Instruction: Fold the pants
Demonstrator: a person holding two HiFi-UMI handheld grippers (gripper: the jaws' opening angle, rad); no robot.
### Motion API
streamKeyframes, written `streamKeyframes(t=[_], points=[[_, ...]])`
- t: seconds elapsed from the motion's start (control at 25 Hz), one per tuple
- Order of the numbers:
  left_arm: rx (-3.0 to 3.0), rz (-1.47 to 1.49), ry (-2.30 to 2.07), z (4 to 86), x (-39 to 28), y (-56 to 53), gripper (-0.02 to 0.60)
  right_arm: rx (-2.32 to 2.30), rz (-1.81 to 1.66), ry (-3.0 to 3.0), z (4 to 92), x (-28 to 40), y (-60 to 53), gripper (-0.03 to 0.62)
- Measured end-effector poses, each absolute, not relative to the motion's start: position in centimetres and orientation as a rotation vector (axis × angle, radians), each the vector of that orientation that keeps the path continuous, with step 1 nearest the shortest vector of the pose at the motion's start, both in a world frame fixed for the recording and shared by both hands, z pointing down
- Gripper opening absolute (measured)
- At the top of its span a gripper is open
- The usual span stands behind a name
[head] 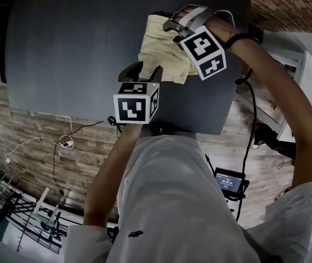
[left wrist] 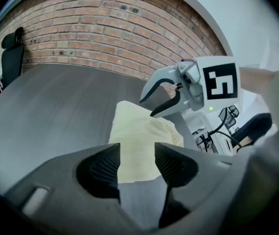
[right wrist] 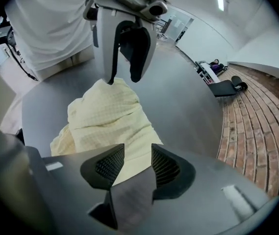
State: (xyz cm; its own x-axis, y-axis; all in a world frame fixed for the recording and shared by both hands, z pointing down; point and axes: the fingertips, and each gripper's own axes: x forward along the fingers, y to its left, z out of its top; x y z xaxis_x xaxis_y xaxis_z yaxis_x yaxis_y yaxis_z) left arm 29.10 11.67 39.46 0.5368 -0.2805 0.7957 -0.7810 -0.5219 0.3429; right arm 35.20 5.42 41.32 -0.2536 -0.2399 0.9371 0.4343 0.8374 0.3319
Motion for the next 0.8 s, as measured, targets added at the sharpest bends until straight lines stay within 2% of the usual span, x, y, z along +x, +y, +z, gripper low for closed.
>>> streamKeyframes(t=[0.24, 0.32, 0.48, 0.8], points=[[1.927, 0.869, -0.723, 43.6, 26.2, 10.4, 0.281, -0.353, -0.606, -1.665, 43.3, 31.2, 2.8, 0.184], [1.903, 0.869, -0.681, 44.8, 25.6, 10.5, 0.306, -0.432, -0.569, -1.629, 44.2, 30.2, 2.1, 0.212], [1.875, 0.834, -0.64, 45.7, 25.8, 10.7, 0.31, -0.569, -0.51, -1.542, 45.5, 29.4, 1.4, 0.273], [1.853, 0.865, -0.542, 48.4, 27.5, 11.5, 0.307, -0.714, -0.384, -1.413, 49.4, 30.8, 2.4, 0.259]])
